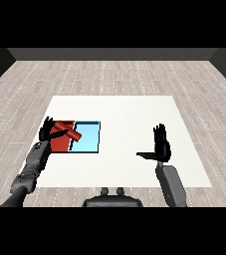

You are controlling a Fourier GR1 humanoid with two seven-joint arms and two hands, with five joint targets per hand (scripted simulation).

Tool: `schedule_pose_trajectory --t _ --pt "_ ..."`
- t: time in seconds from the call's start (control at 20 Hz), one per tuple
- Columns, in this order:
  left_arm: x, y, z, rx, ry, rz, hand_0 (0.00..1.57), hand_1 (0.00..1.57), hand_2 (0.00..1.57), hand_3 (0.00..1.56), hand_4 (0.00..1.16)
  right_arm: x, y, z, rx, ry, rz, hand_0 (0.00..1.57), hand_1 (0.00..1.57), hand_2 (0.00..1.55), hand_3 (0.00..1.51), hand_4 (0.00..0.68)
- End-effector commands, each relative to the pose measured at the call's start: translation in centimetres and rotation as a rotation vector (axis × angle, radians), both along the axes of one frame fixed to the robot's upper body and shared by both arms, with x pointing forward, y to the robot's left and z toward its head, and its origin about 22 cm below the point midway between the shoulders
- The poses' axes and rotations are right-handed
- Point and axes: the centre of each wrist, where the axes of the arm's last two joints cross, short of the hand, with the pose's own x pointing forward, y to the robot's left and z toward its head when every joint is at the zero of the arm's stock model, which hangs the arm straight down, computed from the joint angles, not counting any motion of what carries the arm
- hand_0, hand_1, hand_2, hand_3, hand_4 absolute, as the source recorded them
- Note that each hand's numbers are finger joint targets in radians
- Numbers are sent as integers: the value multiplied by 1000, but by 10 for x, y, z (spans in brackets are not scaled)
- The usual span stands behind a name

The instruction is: Pick the red can and put it in the red box

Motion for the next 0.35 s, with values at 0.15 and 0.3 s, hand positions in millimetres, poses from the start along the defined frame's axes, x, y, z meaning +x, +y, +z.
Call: schedule_pose_trajectory --t 0.15,0.3 --pt "18 -83 1 -385 -538 -230 0 0 0 0 0 6 0 1 -30 11 16 0 0 0 0 0" --pt "-1 -116 -17 -416 -551 -315 0 0 0 0 0 2 -14 -8 -71 -16 39 0 0 0 0 0"
